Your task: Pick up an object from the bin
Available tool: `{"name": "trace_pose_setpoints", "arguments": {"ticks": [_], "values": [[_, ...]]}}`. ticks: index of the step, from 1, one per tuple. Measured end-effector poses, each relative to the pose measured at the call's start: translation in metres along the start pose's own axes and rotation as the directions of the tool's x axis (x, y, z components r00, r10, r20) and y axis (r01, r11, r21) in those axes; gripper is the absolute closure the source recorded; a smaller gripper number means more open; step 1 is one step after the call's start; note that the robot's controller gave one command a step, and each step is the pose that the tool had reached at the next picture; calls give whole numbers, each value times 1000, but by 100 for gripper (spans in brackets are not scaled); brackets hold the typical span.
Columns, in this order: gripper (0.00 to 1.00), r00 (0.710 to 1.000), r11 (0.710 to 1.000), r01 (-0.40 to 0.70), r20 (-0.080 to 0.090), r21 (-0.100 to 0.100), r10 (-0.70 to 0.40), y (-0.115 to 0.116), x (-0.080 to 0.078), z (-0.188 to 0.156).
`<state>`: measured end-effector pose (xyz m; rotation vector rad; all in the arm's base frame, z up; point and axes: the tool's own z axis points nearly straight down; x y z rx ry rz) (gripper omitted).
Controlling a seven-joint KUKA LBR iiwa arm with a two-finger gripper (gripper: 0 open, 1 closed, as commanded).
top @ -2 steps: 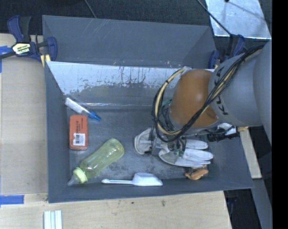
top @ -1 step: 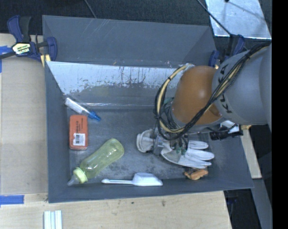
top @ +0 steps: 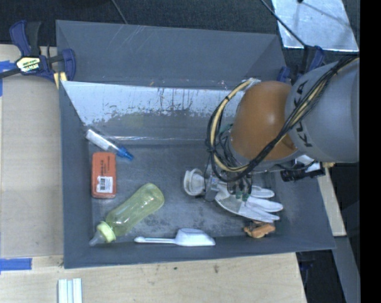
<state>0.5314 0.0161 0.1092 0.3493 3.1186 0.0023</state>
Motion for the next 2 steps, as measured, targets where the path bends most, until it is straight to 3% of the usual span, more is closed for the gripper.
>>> {"name": "trace_pose_setpoints", "arguments": {"ticks": [2], "values": [[100, 1000, 1000, 0, -6, 2, 0, 0, 1, -29]]}}
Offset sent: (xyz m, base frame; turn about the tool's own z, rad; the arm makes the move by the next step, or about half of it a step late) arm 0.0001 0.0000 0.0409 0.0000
